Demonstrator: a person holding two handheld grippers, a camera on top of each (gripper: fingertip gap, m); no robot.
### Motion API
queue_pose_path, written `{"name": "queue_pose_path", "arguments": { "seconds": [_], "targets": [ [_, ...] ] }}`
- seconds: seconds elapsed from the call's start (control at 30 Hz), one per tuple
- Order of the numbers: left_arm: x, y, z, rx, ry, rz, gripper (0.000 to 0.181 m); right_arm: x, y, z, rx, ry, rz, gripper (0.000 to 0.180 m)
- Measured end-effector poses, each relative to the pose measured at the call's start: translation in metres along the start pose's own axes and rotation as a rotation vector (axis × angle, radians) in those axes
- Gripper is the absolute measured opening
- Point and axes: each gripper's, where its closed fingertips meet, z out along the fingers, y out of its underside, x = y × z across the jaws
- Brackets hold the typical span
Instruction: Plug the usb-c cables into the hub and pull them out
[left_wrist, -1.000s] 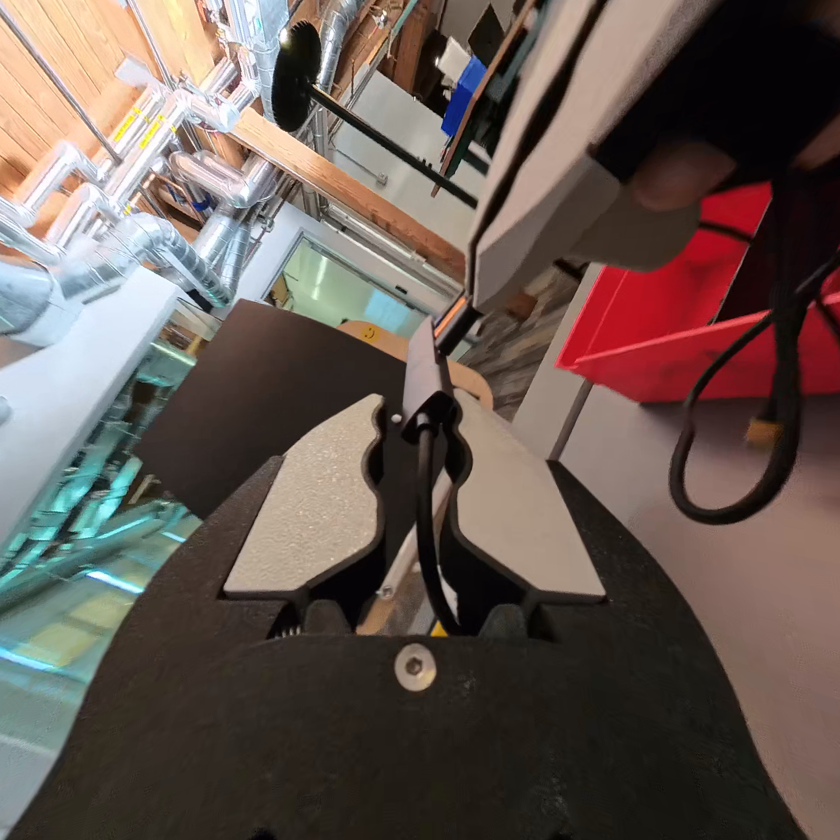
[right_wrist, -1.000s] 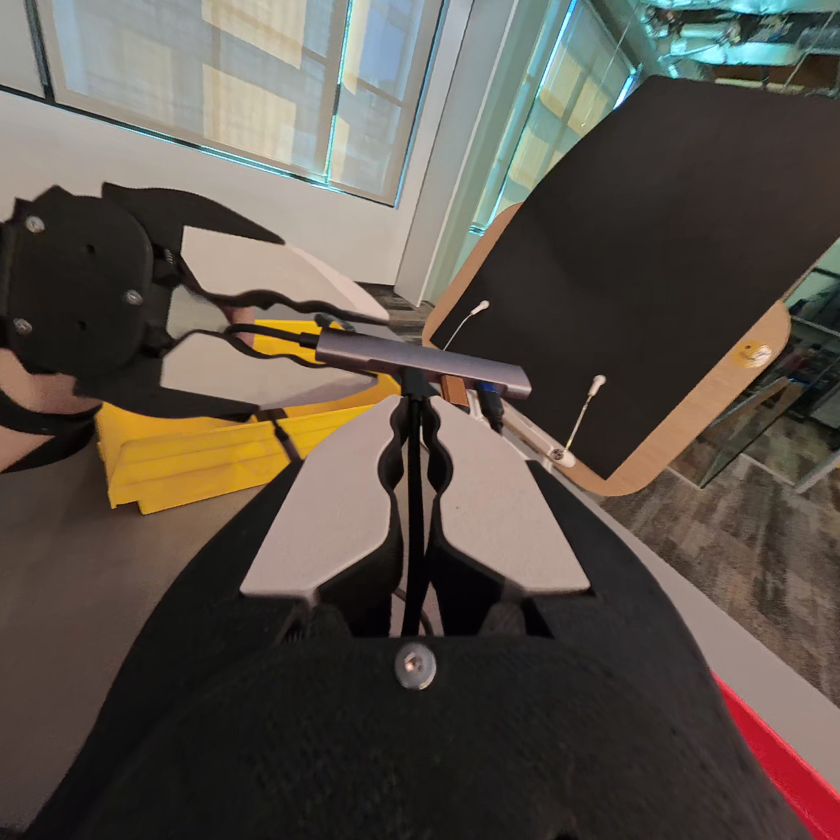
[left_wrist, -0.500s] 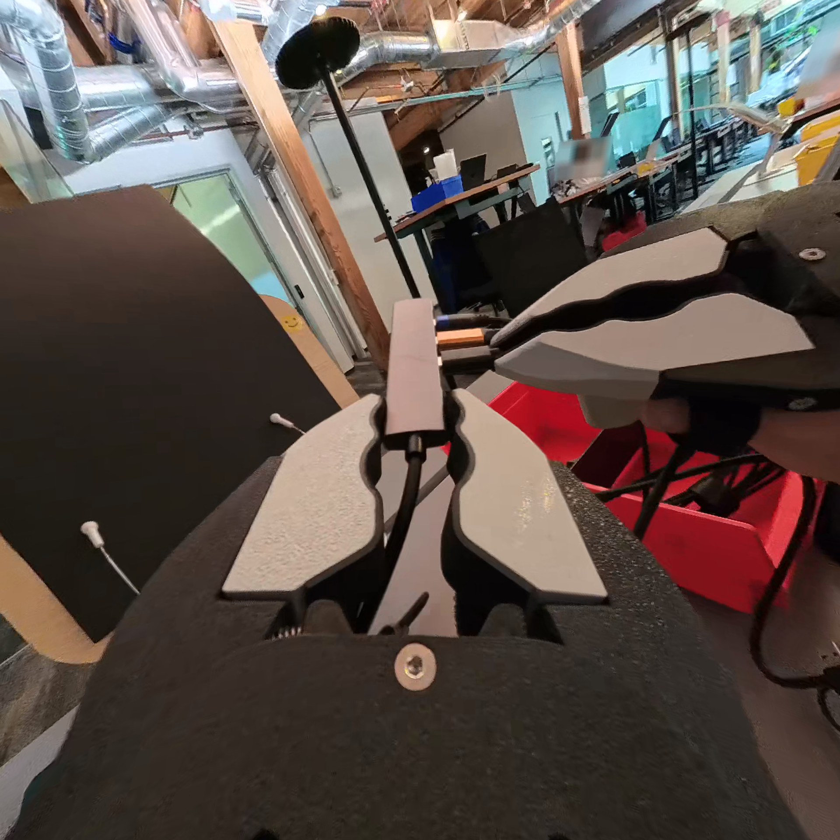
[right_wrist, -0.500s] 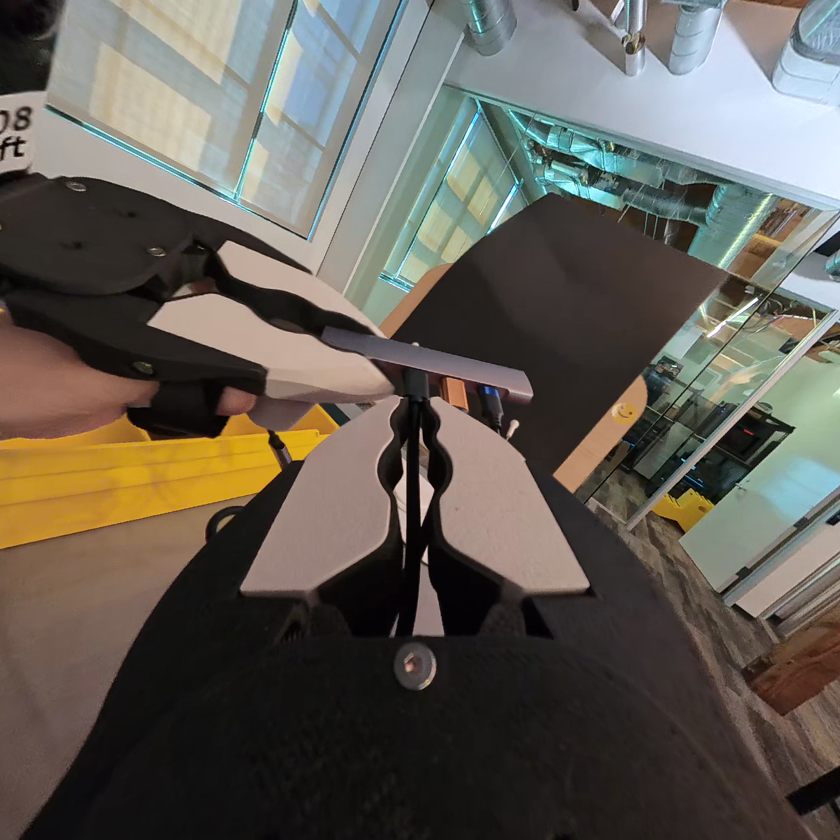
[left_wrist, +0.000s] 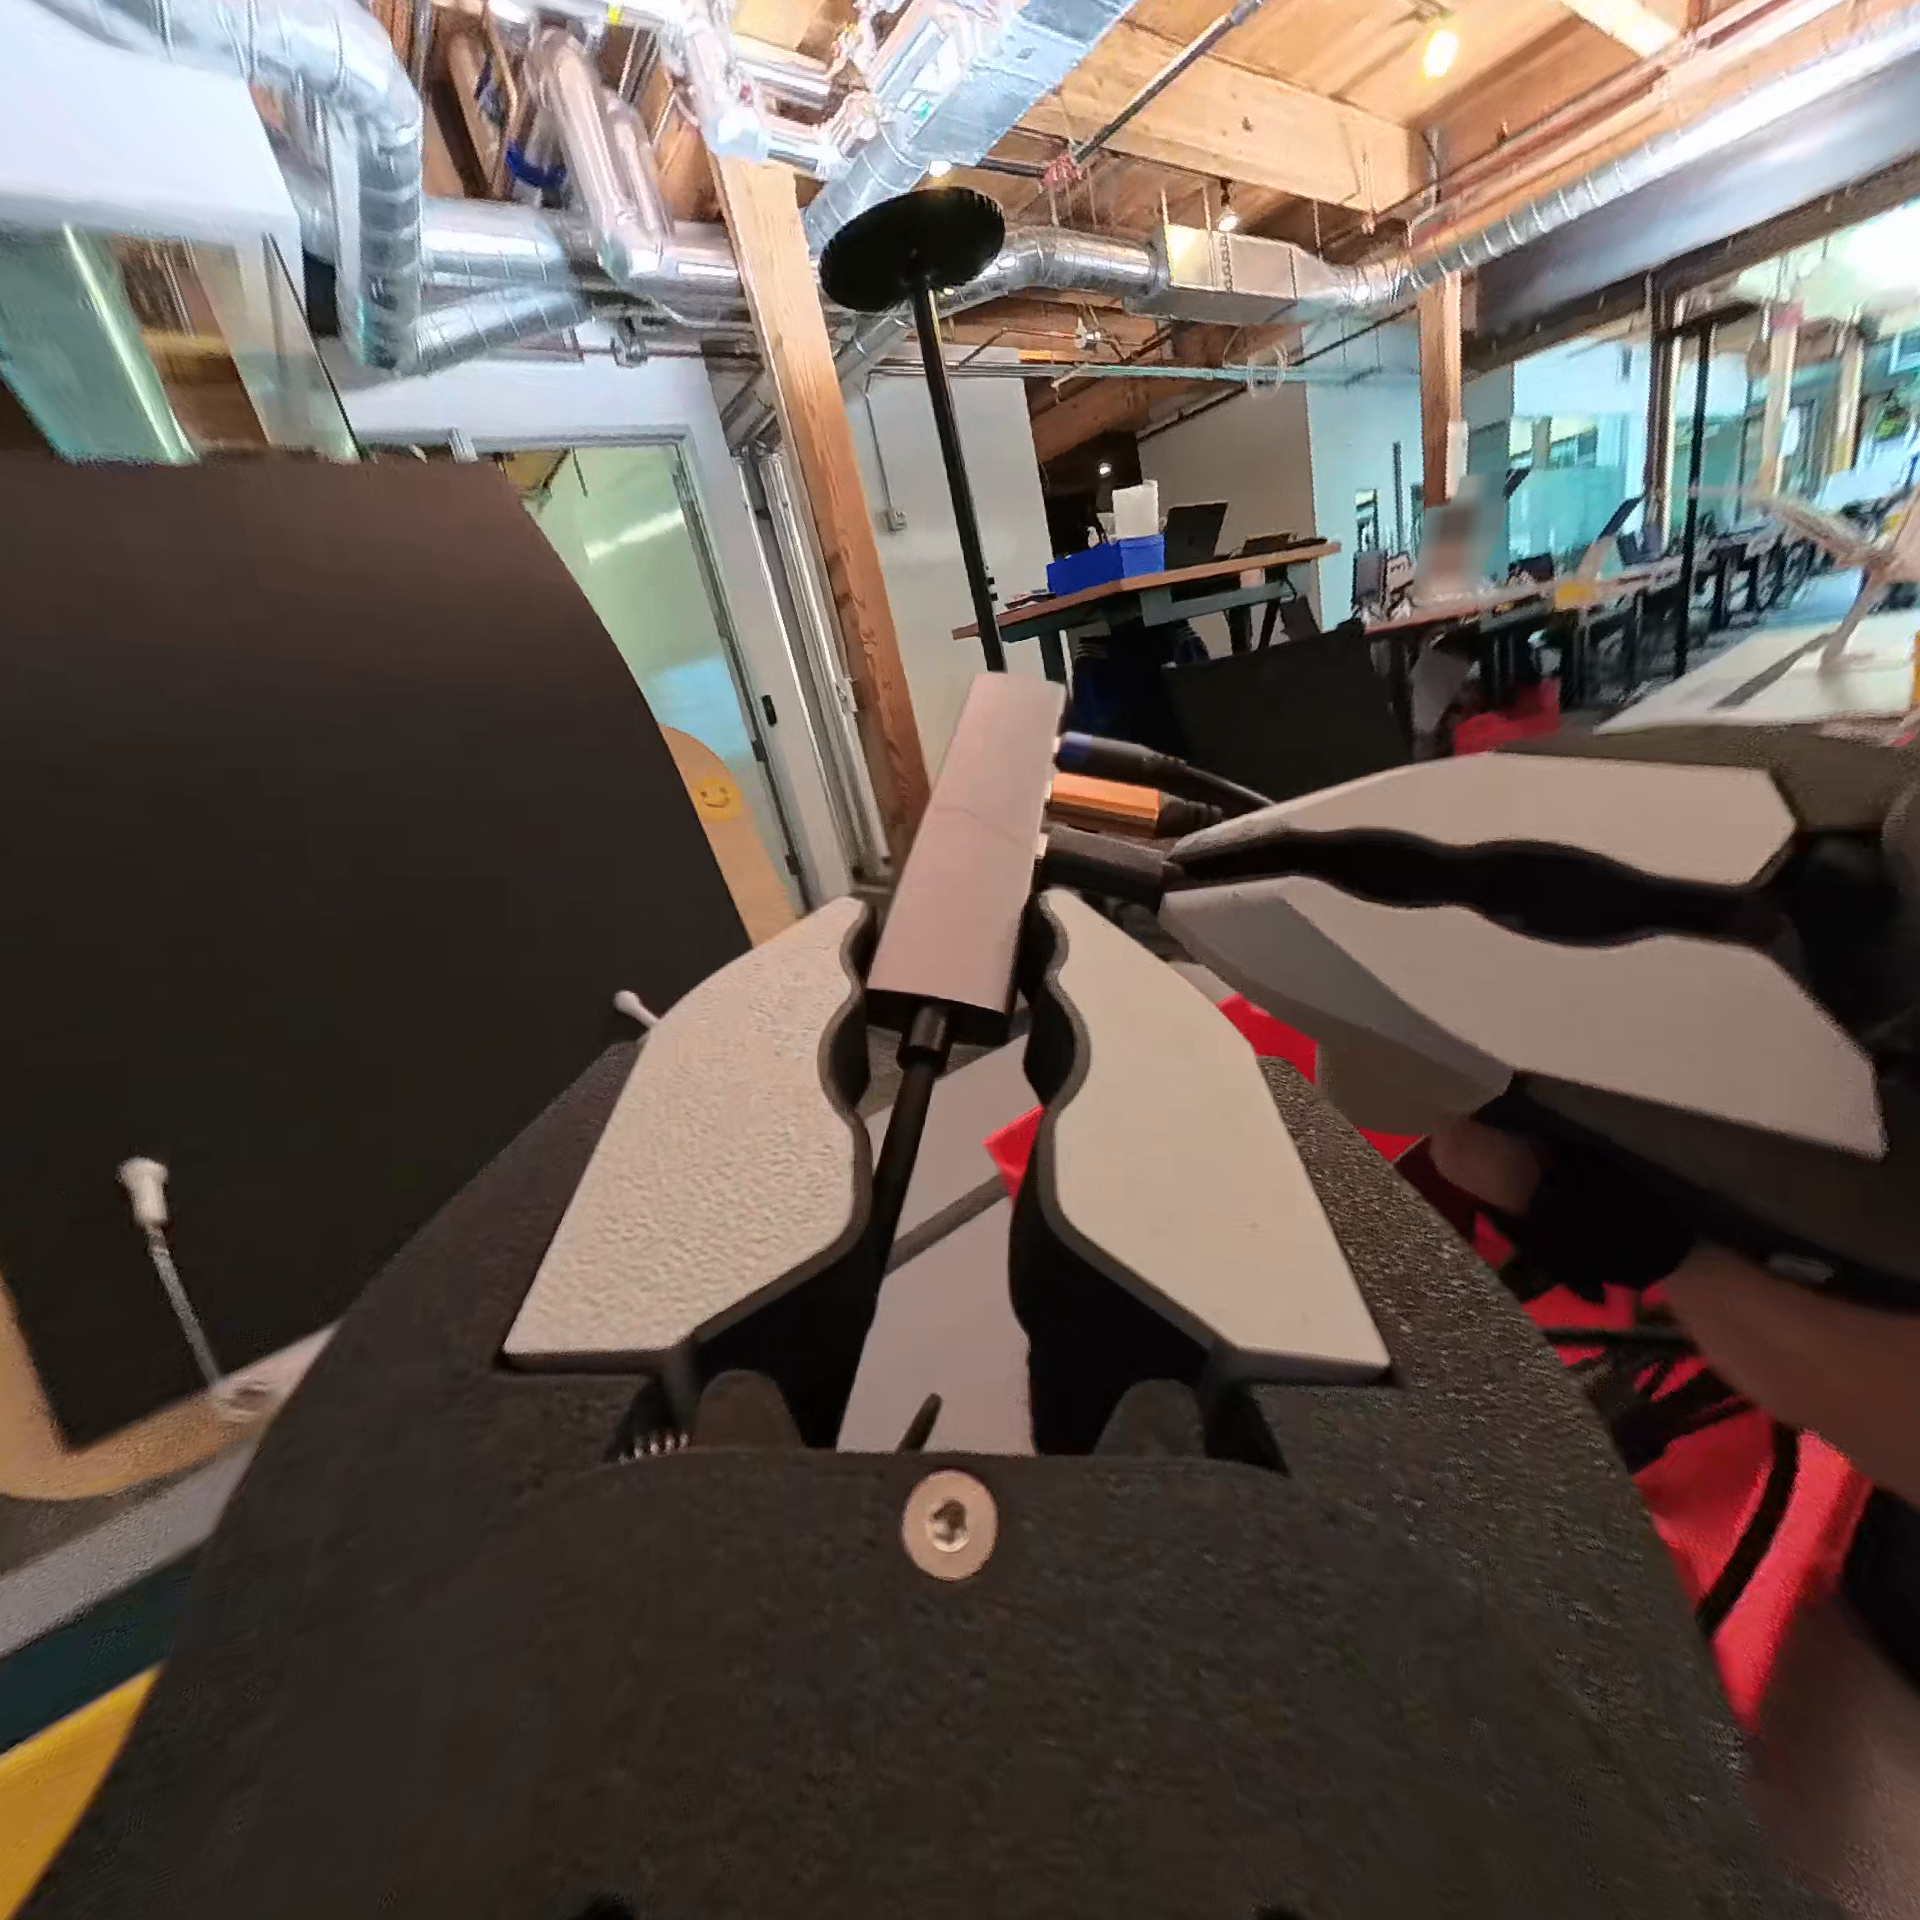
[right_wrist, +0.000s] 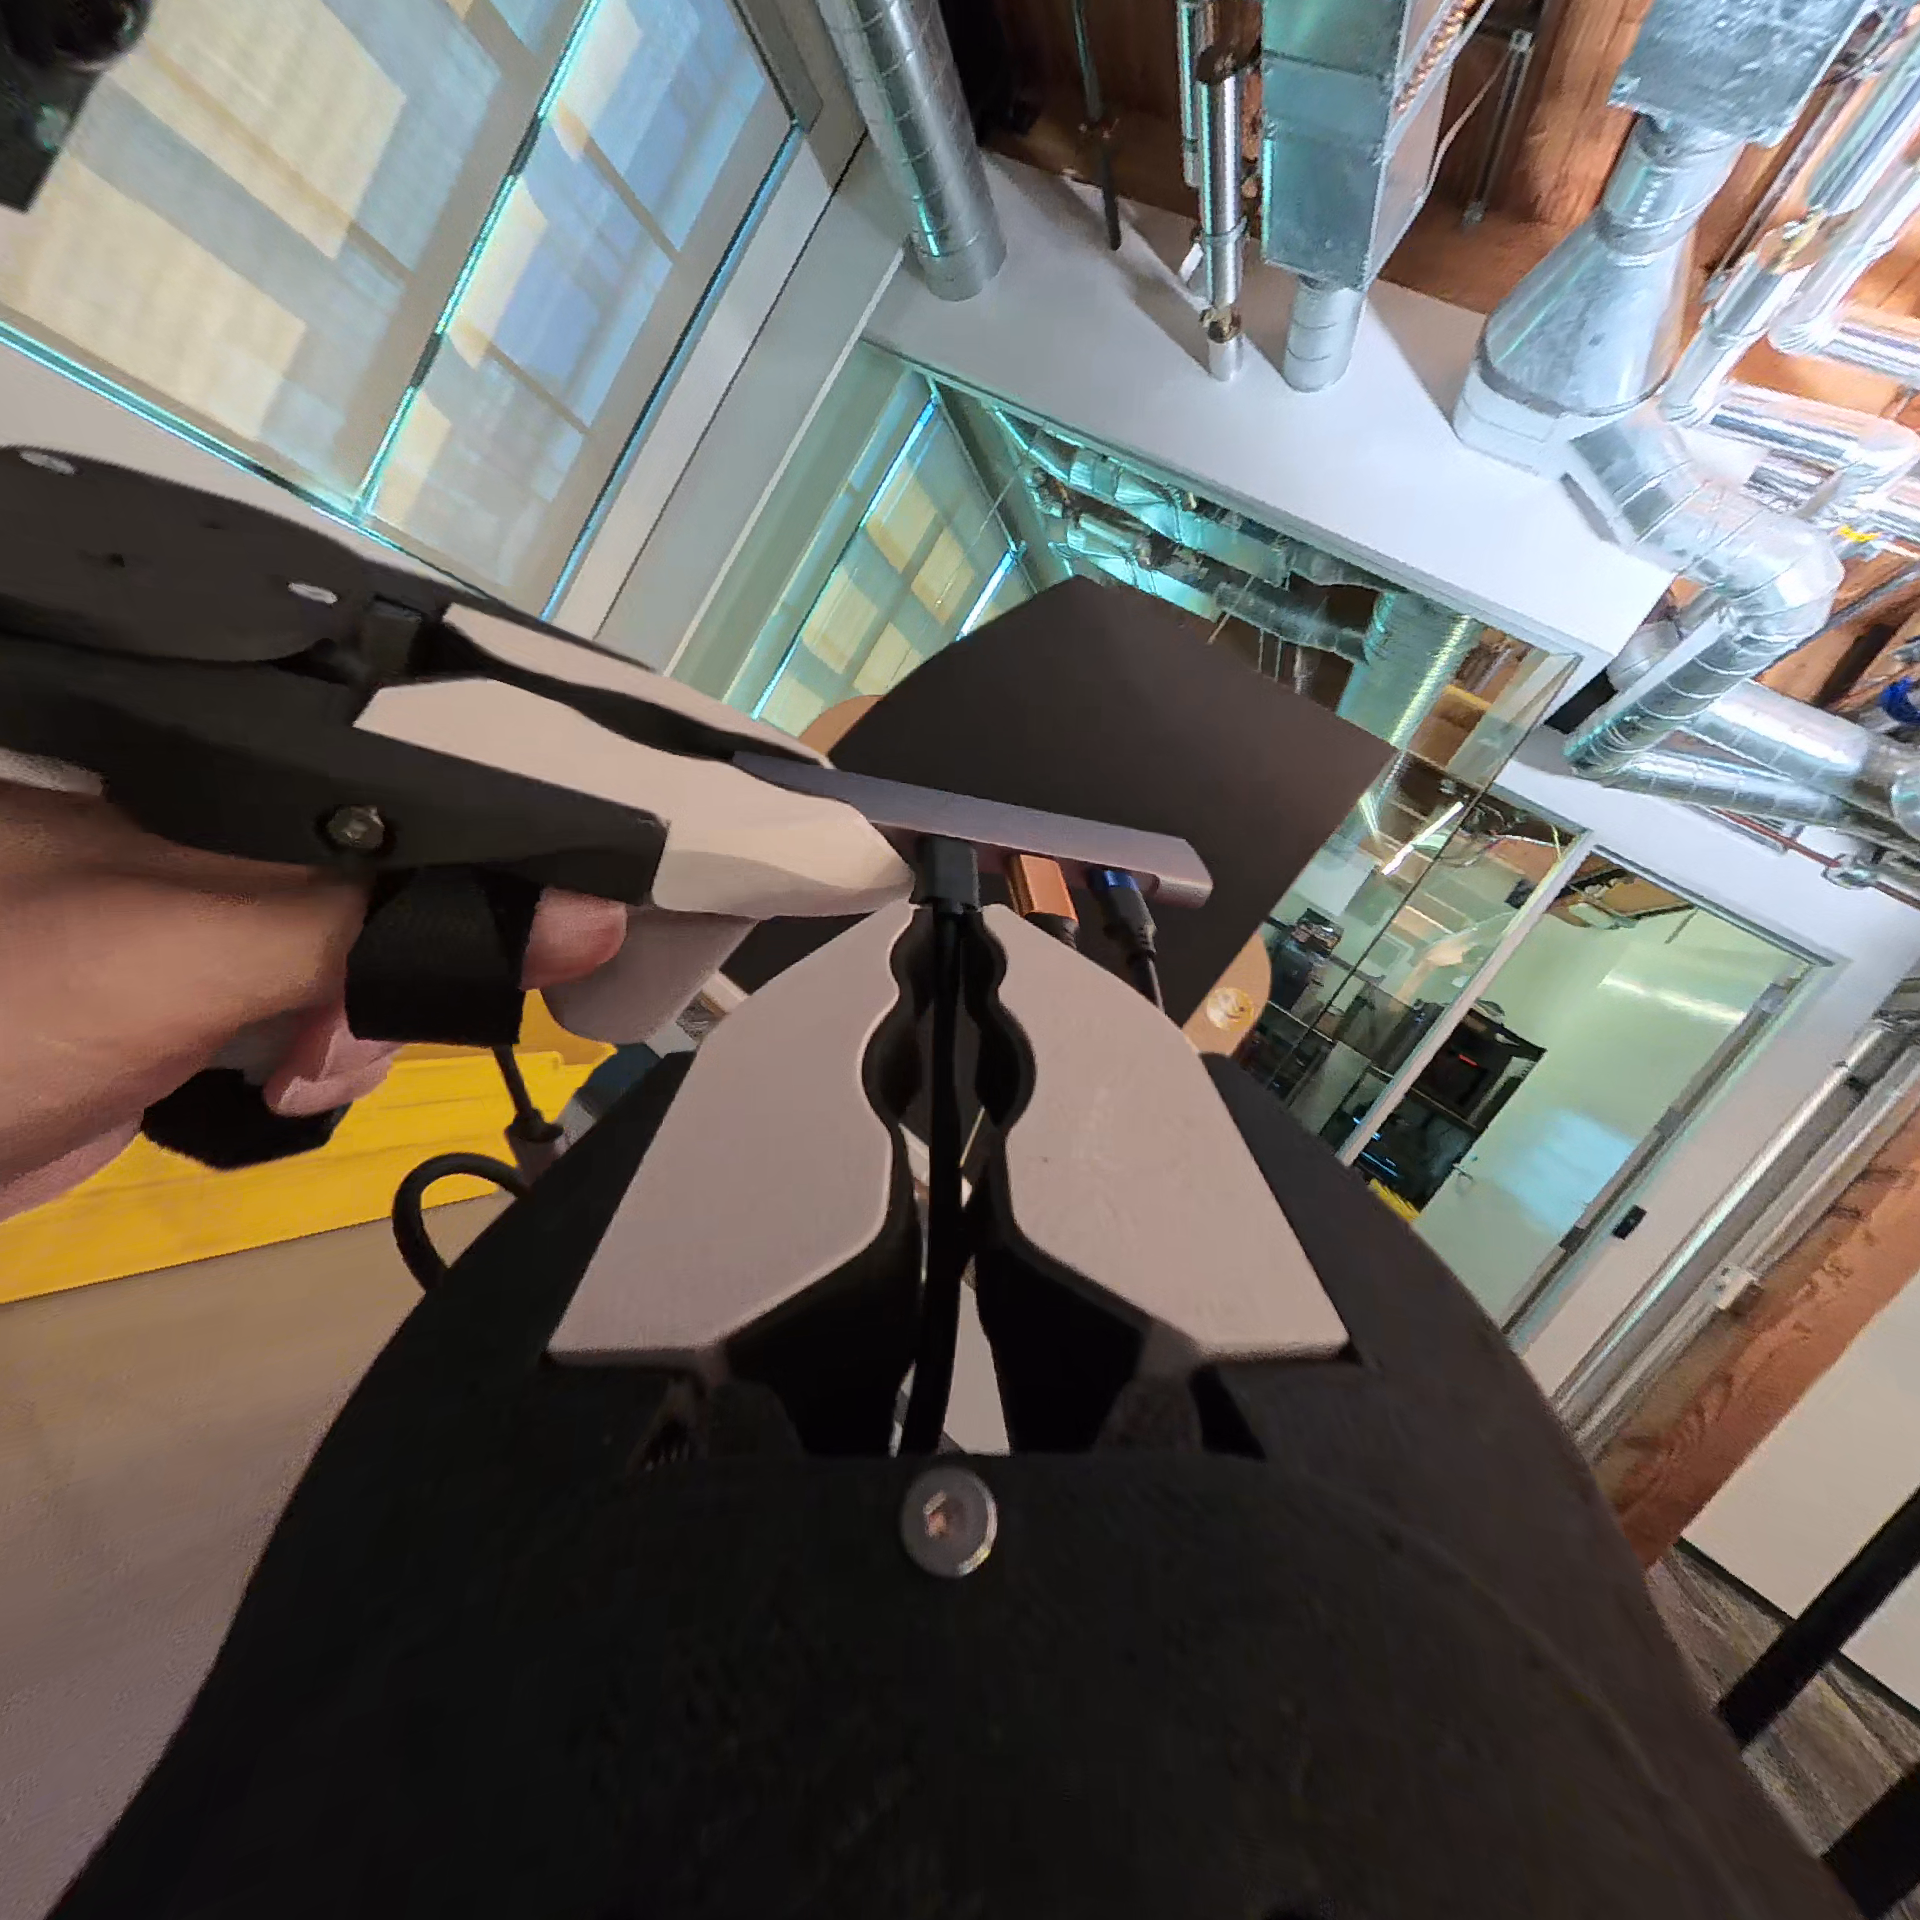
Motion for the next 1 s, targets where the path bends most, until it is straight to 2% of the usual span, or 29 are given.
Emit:
{"name": "queue_pose_path", "arguments": {
  "seconds": [0.2,0.37,0.57,0.73,1.0],
  "targets": [
    [0.004,0.005,0.018,-0.004,-0.026,-0.035,0.026,0.013,0.011,0.0,-0.019,0.025,0.037,0.006],
    [0.002,0.006,0.018,-0.024,-0.012,-0.048,0.026,0.01,0.011,0.001,-0.03,0.036,0.032,0.006],
    [-0.001,0.006,0.016,-0.035,0.021,-0.037,0.026,0.009,0.011,0.002,-0.022,-0.059,0.038,0.006],
    [-0.004,0.008,0.02,-0.037,-0.013,-0.053,0.027,0.009,0.015,0.005,-0.059,0.018,0.039,0.006],
    [-0.008,0.014,0.02,-0.07,0.019,-0.05,0.026,0.005,0.019,0.008,-0.077,-0.016,-0.005,0.007]
  ]
}}
